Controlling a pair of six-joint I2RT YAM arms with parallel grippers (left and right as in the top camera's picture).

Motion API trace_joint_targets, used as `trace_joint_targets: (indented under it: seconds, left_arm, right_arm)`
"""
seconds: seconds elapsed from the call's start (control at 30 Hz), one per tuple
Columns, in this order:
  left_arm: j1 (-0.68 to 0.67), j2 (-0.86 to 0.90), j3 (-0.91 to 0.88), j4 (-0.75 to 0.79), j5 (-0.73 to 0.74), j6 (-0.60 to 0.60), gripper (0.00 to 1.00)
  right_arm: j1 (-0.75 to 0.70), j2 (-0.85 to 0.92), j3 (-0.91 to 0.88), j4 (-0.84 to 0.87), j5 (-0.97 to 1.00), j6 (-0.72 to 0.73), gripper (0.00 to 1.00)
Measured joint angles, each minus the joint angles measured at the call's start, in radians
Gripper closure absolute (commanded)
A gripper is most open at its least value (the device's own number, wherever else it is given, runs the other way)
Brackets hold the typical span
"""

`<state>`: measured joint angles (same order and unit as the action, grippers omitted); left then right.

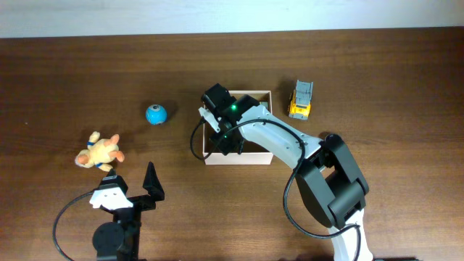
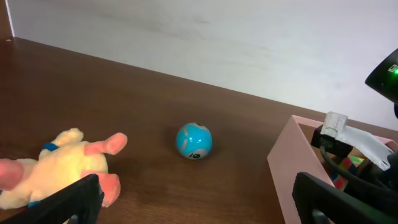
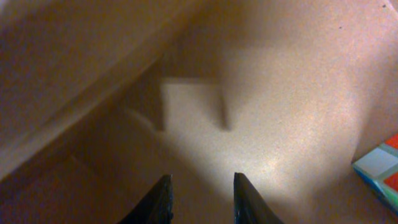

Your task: Pack container

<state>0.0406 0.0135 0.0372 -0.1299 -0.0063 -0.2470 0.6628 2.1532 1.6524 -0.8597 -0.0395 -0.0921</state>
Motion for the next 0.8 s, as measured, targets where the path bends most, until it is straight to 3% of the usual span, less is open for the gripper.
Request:
trace_joint_targets:
  seconds: [0.4,0.8]
  left_arm:
    - [0.000,0.000,0.000,0.000,0.000,0.000,0.01]
    - [0.000,0.000,0.000,0.000,0.000,0.000,0.01]
  right_arm:
    - [-0.028,0.000,0.000,0.039,-0.015,-0.098,0.73]
    - [-0.072,0.000,0.001,-0.061,-0.088,-0.235,0.73]
